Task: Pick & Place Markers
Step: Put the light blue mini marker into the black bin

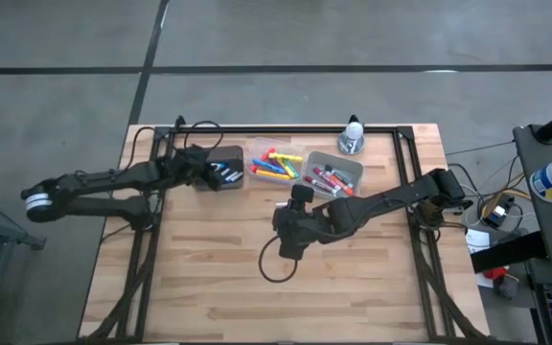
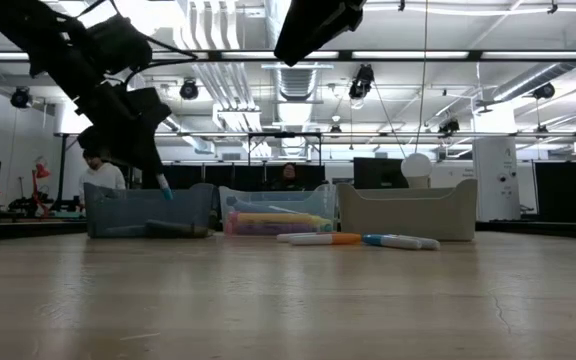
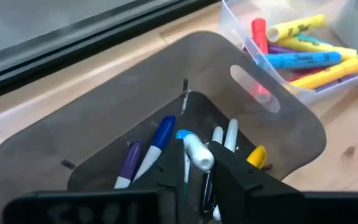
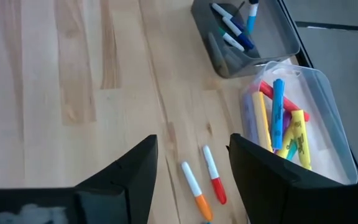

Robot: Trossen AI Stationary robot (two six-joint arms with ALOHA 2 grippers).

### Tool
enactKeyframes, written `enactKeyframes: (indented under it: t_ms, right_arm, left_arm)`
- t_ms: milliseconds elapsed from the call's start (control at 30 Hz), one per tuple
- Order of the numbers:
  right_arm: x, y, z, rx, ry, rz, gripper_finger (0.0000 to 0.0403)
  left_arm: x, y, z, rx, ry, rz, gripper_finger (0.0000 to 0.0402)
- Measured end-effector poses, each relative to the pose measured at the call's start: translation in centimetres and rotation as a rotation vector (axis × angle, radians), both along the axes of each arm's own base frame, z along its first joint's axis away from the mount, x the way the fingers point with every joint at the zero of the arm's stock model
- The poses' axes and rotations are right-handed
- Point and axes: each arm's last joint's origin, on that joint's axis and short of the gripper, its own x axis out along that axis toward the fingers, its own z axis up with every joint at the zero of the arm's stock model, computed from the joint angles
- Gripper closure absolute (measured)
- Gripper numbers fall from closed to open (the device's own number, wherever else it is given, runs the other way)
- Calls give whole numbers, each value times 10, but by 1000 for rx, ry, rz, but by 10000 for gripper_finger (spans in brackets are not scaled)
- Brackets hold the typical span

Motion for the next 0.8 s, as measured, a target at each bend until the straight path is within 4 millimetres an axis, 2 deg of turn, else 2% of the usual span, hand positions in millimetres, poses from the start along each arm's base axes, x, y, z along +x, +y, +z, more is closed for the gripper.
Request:
enactKeyframes:
  t_ms: [300,400,567,800]
  right_arm:
    - [0,0,0,0,0,0,213]
    - [0,0,0,0,-1,0,213]
    - [0,0,0,-1,1,-1,213]
    - [-1,-3,-4,0,11,-18,213]
  left_arm:
    - [1,0,1,18,-1,-25,254]
    - [1,-1,7,22,-29,-48,247]
    - [3,-5,33,38,-147,-124,247]
    - [10,-20,60,29,-369,-345,246]
